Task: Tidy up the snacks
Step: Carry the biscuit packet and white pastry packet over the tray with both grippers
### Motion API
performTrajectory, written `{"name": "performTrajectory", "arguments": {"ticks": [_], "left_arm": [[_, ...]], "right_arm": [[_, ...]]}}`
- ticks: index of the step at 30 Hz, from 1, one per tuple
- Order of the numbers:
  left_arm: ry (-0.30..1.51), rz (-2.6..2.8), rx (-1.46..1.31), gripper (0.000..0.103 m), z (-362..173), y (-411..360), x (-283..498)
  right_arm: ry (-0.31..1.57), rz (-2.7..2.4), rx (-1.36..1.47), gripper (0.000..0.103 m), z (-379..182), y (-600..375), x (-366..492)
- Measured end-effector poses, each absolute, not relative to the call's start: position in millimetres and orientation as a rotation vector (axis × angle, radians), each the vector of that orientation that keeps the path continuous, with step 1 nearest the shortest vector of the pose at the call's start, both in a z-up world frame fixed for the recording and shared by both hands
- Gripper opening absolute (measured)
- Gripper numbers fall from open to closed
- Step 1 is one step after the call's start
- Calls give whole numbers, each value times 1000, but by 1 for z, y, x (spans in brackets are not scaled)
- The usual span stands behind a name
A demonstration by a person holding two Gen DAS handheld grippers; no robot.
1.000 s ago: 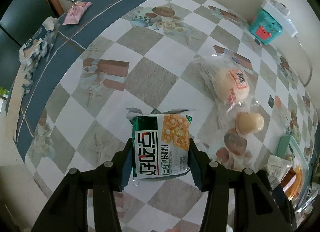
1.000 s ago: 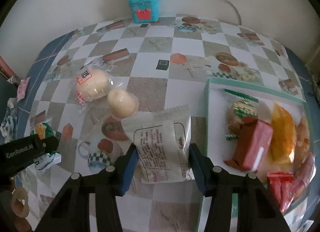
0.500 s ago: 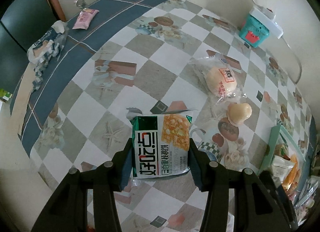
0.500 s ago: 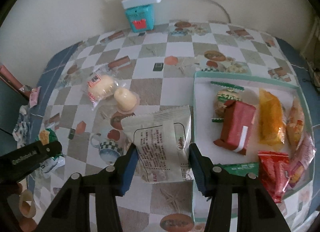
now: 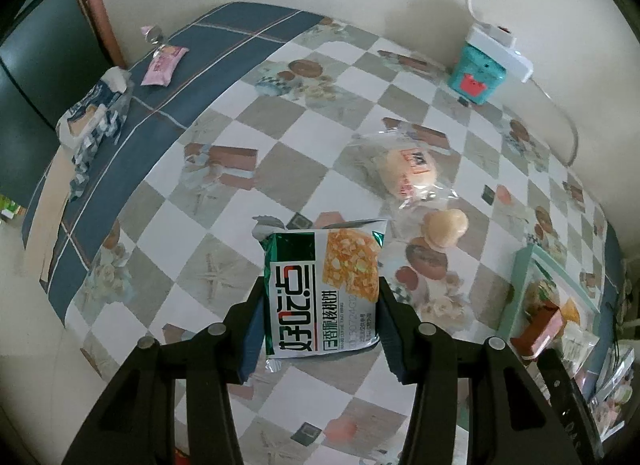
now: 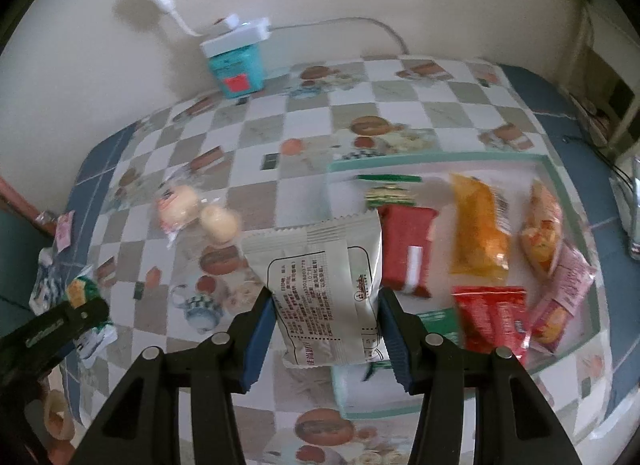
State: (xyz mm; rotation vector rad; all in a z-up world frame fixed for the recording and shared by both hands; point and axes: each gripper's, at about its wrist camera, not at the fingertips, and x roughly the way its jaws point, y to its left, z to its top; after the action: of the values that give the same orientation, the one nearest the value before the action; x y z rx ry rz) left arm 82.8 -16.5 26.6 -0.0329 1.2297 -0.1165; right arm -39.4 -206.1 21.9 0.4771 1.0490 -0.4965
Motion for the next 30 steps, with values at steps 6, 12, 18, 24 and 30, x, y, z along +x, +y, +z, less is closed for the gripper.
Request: {"name": "performTrajectory", "arguments": {"ticks": [6,12,18,24,30], "left_arm": [[1219,-156,13,52,31,-37,74],[1206,-222,81,52,33,-68,58],[1204,-283,133,52,33,-93,44],[1200,-318,163,52,34,-111,33],[1204,-399,193,52,32,-136,18]], "right_arm": [[1050,-576,511,54,23,-232,-55],[1051,-626,548,54,21,-253,-66],[1047,-663,599,54,18,-272,-79],[1033,-694,649,54,16,-290,-93],[1028,-748,698,54,13,-312,-111]]}}
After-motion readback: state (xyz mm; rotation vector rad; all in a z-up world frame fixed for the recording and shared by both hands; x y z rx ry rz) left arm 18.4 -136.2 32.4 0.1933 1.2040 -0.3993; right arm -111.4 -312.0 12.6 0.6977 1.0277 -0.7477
